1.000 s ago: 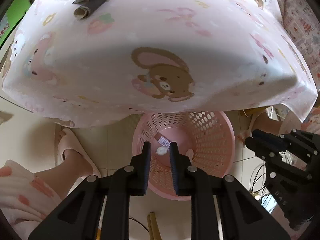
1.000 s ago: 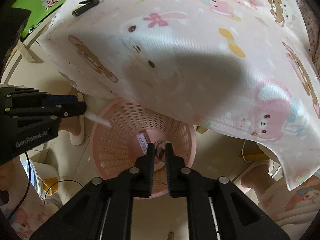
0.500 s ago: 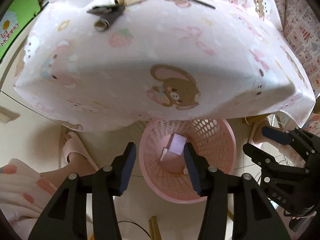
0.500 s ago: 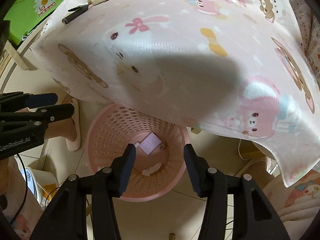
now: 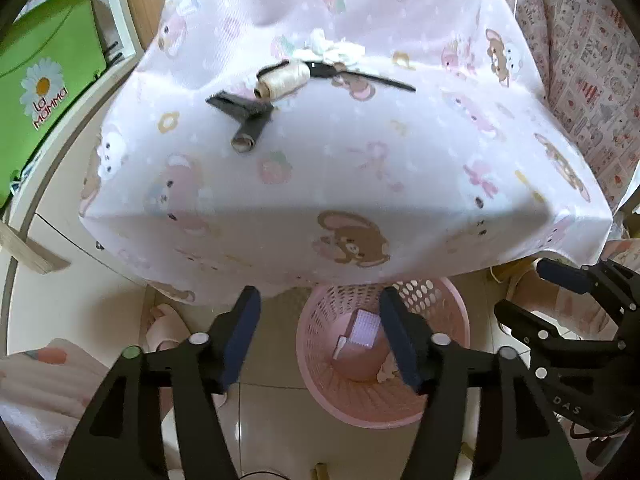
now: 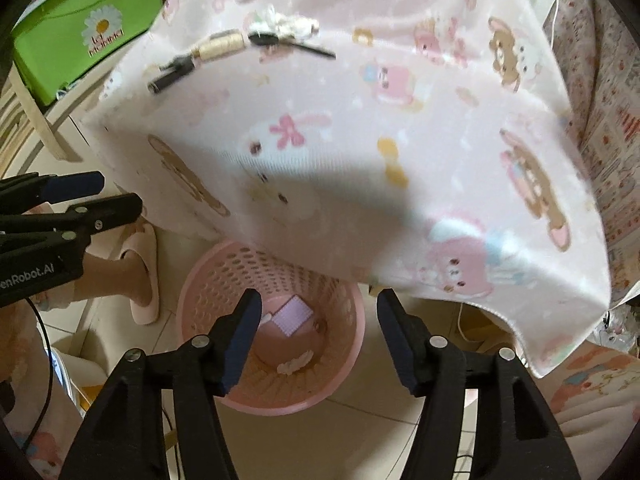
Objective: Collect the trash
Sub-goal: 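Raise both grippers back toward the remaining items on the table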
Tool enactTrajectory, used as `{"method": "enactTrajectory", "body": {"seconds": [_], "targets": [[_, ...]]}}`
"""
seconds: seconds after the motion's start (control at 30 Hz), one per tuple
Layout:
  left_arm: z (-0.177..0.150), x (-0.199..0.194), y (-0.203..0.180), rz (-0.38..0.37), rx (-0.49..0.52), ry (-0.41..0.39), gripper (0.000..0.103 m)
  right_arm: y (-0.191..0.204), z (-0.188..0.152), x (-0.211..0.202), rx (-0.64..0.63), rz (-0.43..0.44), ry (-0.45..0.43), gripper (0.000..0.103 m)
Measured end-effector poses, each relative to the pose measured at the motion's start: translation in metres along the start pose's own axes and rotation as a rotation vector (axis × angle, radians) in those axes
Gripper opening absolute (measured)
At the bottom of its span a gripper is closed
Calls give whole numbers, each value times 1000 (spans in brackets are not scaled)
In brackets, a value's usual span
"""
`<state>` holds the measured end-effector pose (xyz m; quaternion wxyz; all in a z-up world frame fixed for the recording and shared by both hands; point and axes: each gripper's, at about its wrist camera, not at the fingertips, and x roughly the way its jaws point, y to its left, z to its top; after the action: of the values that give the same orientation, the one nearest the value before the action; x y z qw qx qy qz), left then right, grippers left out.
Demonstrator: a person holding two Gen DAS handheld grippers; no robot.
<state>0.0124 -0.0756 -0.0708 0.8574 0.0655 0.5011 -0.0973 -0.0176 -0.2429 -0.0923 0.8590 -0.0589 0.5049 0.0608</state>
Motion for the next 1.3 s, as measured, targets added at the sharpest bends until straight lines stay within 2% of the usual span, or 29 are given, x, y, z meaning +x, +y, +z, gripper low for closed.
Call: {"method": "enactTrajectory", "body": {"seconds": [0.17,0.27,0.4,0.57,0.8,1.0,1.2,1.23,1.3], "targets": [[6,-16,2,19,4,-50,78,-2,2,-16,-8,-8,-56,69],[11,-27,6,14,-26,-81,82,-5,3,-24,2,-13,-92,69],[17,-40,7,18,-19,-105,90,-4,3,-43,13,-105,-210,69],[26,-48,11,57,1,-136,90,-9,6,-60,24,-120,-286,71],[47,-61,30,33,-45,-180,90,-21,11,-66,66,-124,-317,72],[58,-66,44,69,-52,-222,90,-35,12,-70,111,-126,-336,72],[59,-62,54,40,-47,-214,90,-42,15,-69,132,-117,-338,72],[60,-60,54,30,-42,-209,89,-42,16,-69,132,-117,-337,72],[62,-54,55,1,-23,-190,70,-42,17,-67,129,-117,-335,72]]}}
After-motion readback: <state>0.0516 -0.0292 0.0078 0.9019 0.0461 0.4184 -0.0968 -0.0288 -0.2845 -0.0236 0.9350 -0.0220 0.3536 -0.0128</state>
